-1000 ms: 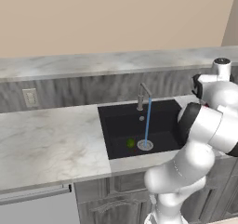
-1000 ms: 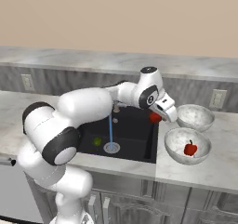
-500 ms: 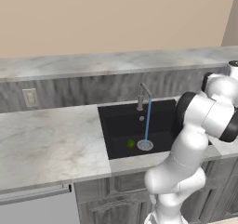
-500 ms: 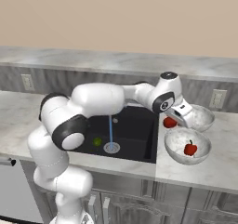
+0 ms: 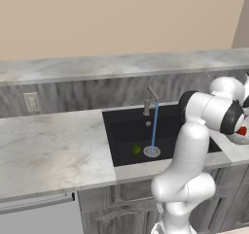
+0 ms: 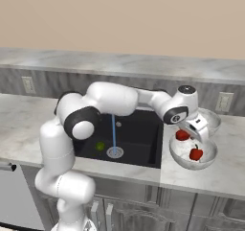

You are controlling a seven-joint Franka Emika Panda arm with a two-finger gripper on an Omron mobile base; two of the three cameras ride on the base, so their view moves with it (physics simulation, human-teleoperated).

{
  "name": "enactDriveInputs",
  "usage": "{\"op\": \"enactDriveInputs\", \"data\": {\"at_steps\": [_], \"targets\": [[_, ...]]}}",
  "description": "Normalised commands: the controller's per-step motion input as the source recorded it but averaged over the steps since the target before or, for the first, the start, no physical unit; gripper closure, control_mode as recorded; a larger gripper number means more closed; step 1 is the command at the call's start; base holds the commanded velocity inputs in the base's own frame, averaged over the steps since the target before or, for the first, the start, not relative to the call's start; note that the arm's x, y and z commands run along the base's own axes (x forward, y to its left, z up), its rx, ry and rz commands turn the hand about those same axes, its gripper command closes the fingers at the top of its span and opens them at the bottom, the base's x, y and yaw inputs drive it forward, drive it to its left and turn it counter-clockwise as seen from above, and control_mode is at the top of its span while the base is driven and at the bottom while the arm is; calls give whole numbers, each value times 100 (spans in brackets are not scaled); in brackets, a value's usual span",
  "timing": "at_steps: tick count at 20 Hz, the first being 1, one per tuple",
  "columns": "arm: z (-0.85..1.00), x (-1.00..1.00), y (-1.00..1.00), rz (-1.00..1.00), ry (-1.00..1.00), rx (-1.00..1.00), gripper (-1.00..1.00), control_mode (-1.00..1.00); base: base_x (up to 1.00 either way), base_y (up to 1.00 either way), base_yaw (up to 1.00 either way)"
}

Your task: Pick the bell peppers from the sink and place them in one bowl. Place the lime in the other bowl. Then turn off the sink faucet.

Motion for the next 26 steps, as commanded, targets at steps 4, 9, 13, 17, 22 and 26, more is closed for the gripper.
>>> {"op": "enactDriveInputs", "data": {"at_steps": [4,9,13,17,22,26], "targets": [[-28,7,-24,0,0,4,100,-100,0,0,0],[-25,17,-4,0,3,1,-100,-100,0,0,0],[-18,22,0,0,4,0,-100,-100,0,0,0],[-16,22,0,0,3,0,-100,-100,0,0,0],[-8,7,-16,0,2,1,-100,-100,0,0,0],[14,-17,-19,0,1,0,-100,-100,0,0,0]]}}
